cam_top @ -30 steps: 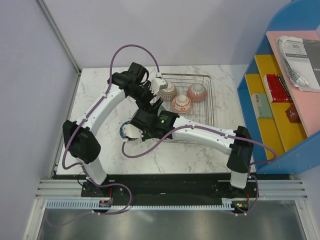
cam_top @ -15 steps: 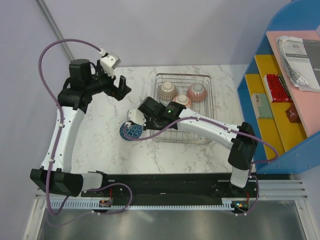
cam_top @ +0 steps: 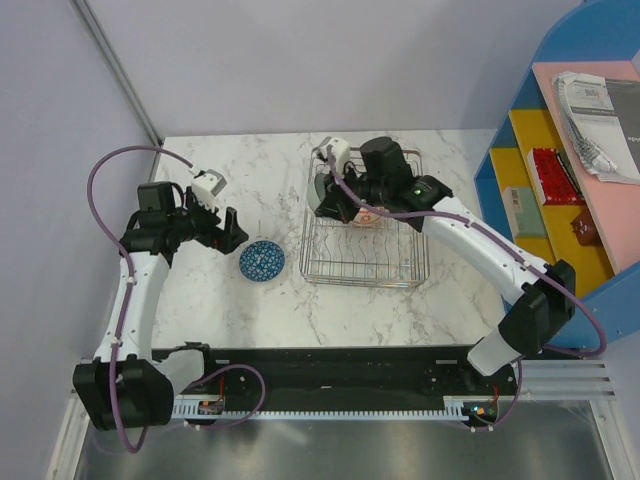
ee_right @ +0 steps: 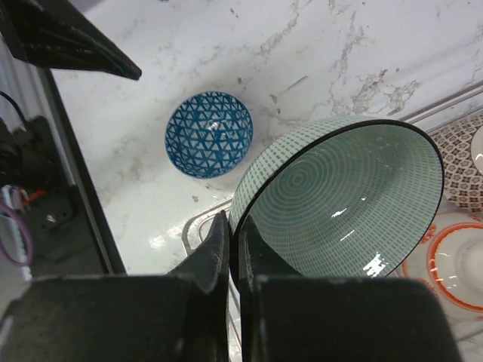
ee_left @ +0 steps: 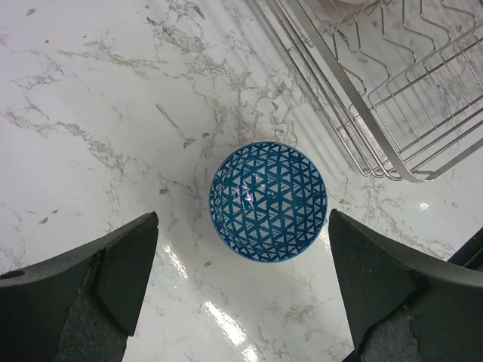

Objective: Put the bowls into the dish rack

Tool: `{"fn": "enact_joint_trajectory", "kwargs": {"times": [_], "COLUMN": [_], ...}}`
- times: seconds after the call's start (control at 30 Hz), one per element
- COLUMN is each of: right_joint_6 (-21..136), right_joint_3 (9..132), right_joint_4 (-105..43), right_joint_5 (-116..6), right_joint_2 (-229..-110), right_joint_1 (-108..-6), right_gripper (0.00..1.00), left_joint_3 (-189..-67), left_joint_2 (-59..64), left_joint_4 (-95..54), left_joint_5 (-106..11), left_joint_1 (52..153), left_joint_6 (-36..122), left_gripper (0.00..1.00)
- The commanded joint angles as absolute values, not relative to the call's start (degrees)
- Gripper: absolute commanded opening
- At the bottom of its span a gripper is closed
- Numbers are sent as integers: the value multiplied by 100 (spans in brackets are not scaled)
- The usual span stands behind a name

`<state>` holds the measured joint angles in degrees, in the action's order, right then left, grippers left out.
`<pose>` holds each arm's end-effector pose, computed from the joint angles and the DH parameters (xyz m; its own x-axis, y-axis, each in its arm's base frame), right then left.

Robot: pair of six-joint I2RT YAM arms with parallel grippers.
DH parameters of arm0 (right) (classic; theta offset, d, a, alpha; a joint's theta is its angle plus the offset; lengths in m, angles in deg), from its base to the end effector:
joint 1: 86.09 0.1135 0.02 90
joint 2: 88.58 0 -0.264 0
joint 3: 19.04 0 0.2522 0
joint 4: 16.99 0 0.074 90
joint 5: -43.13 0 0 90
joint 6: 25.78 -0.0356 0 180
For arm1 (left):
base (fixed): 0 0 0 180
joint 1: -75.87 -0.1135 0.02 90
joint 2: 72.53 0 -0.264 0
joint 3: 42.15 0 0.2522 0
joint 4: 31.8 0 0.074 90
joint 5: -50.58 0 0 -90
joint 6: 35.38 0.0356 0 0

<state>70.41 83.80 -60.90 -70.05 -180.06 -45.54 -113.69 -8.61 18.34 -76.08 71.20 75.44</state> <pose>0.2675 0.2473 0.3697 -0.3148 -0.3998 -0.8608 -0.8889 0.4423 0.1197 0.2305 -0.0025 0.3147 -0.4969 0.2455 -0.8323 0.5883 0.8004 -0.1152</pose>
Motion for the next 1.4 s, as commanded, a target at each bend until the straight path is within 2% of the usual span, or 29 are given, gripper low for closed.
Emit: {"fn": "enact_joint_trajectory", "kwargs": {"times": [0.0, 0.07, 0.17, 0.2, 0.3, 0.43, 0.5, 0.67, 0.83, 1.37], "right_joint_6": [5097, 4082, 2647, 1633, 571, -904, -1154, -1147, -558, -285], "right_joint_3": [7647, 7146, 6409, 6206, 5643, 5142, 4992, 4517, 4201, 4262], "right_joint_4": [-3670, -2938, -980, 226, 1902, 3409, 3962, 4089, 3333, 3253], "right_joint_5": [-8685, -9291, -9994, -10074, -10137, -9961, -9734, -9232, -8845, -8801], "right_joint_2": [-17542, -17480, -17532, -17559, -17699, -17858, -17919, -17919, -17752, -18596], "right_joint_1": [-5153, -5356, -5734, -5813, -6007, -6025, -6034, -6025, -6008, -5753], "right_gripper": [0, 0, 0, 0, 0, 0, 0, 0, 0, 0], "left_joint_3": [-11155, -11102, -10944, -10839, -10654, -10592, -10566, -10565, -10548, -10495], "left_joint_2": [-1109, -1144, -1249, -1293, -1416, -1461, -1452, -1408, -1390, -1355], "left_joint_4": [1501, 1466, 1369, 1334, 1176, 1167, 1167, 1167, 1140, 1132], "left_joint_5": [-7932, -7993, -7985, -7984, -7993, -7958, -7984, -8028, -8028, -8107], "left_joint_1": [6946, 6796, 6647, 6629, 6550, 6480, 6453, 6444, 6444, 6435], "left_joint_6": [7826, 7800, 7773, 7765, 7694, 7720, 7721, 7712, 7721, 7712], "left_gripper": [100, 100, 100, 100, 100, 100, 100, 100, 100, 100]}}
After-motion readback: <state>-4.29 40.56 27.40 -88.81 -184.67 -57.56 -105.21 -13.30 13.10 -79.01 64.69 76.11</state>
